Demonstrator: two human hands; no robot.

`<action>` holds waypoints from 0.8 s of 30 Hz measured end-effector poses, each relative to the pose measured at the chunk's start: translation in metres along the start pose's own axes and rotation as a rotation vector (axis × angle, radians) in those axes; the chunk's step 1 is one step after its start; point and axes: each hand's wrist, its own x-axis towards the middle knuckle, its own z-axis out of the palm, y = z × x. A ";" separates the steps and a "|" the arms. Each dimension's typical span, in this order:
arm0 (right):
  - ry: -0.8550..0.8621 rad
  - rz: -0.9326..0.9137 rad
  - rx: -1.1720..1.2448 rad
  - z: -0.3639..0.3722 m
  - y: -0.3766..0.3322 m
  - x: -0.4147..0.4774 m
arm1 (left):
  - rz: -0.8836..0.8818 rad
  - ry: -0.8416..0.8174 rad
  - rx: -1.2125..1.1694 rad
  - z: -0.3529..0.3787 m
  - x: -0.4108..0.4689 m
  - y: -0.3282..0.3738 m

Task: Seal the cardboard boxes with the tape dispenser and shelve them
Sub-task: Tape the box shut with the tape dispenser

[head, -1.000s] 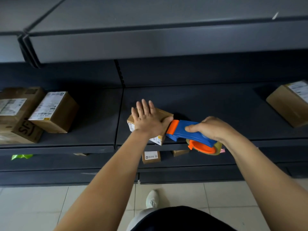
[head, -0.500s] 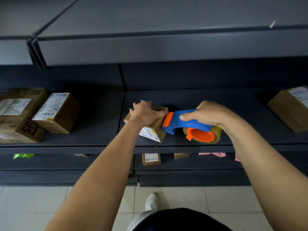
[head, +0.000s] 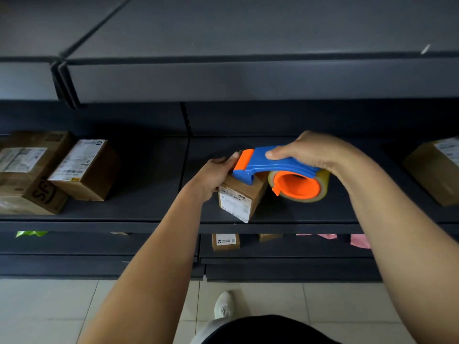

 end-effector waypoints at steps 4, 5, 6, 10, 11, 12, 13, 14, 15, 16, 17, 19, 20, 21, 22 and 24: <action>-0.017 0.006 0.051 0.002 0.004 -0.002 | -0.032 0.010 0.067 0.009 0.001 0.012; -0.023 0.010 0.071 0.003 0.007 -0.003 | -0.051 0.023 0.090 0.010 0.003 0.012; -0.026 0.013 0.091 0.003 0.009 -0.003 | -0.051 0.052 0.097 0.012 0.004 0.011; -0.026 0.017 0.145 0.005 0.021 -0.004 | 0.059 0.183 0.109 0.016 0.009 0.008; -0.027 0.017 0.149 0.005 0.025 -0.006 | 0.094 0.200 0.118 0.016 0.012 0.007; -0.029 0.017 0.151 0.005 0.030 -0.008 | 0.125 0.214 0.132 0.017 0.014 0.007; -0.028 0.025 0.159 0.004 0.037 -0.011 | 0.148 0.228 0.144 0.017 0.016 0.005; -0.024 0.033 0.168 0.003 0.045 -0.015 | 0.166 0.241 0.160 0.018 0.018 0.003; -0.022 0.037 0.182 0.001 0.054 -0.020 | 0.183 0.257 0.176 0.018 0.019 0.001; -0.020 0.038 0.192 -0.002 0.065 -0.027 | 0.195 0.272 0.198 0.018 0.019 -0.001; -0.019 0.046 0.197 -0.006 0.077 -0.035 | 0.204 0.282 0.219 0.018 0.019 -0.001; -0.041 0.083 0.188 -0.010 0.093 -0.052 | 0.214 0.288 0.243 0.017 0.018 0.000; -0.056 0.105 0.182 -0.010 0.097 -0.058 | 0.217 0.282 0.249 0.018 0.017 0.001; -0.062 0.122 0.172 -0.007 0.098 -0.059 | 0.213 0.274 0.252 0.019 0.016 0.001; -0.060 0.131 0.137 -0.002 0.096 -0.057 | 0.204 0.267 0.257 0.020 0.015 0.002; -0.019 0.148 0.050 0.009 0.084 -0.045 | 0.195 0.271 0.270 0.021 0.015 0.002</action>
